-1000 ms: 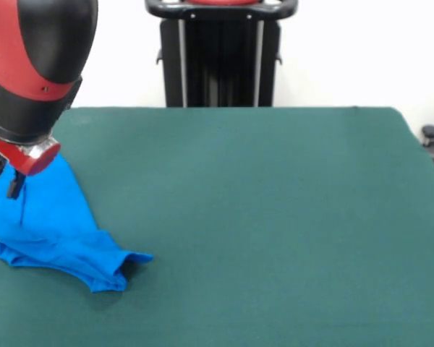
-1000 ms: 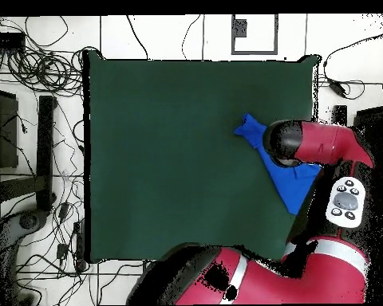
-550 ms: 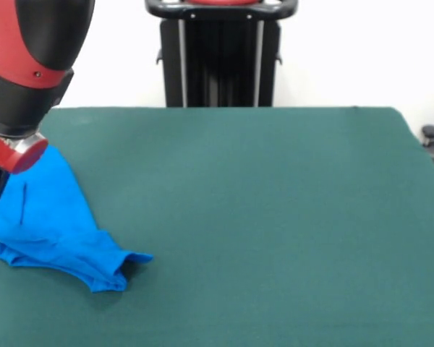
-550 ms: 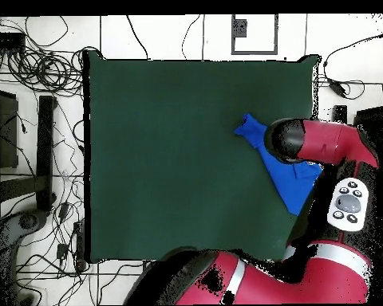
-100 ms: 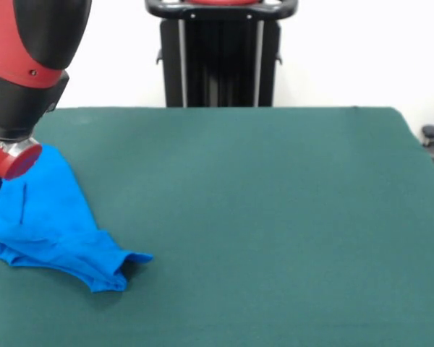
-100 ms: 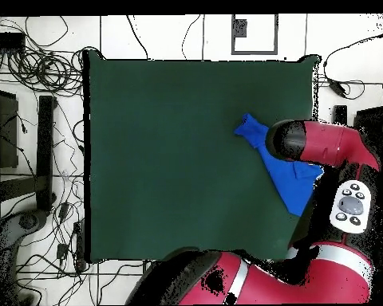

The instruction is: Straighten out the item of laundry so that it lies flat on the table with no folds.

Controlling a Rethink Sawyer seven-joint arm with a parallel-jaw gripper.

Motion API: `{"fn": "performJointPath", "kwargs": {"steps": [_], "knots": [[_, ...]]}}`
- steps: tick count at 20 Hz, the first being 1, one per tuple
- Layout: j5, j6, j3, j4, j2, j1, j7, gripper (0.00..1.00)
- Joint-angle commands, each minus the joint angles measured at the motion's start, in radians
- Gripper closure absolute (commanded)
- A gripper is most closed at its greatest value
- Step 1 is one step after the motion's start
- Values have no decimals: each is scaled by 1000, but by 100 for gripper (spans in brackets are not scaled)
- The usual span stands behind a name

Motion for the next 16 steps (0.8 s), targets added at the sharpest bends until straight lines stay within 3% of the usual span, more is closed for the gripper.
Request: {"fn": "performJointPath", "kwargs": {"steps": [1, 16], "knots": [[61, -36, 98, 146, 26, 26, 173, 0], [46, -53, 118, 194, 7, 42, 107, 0]]}}
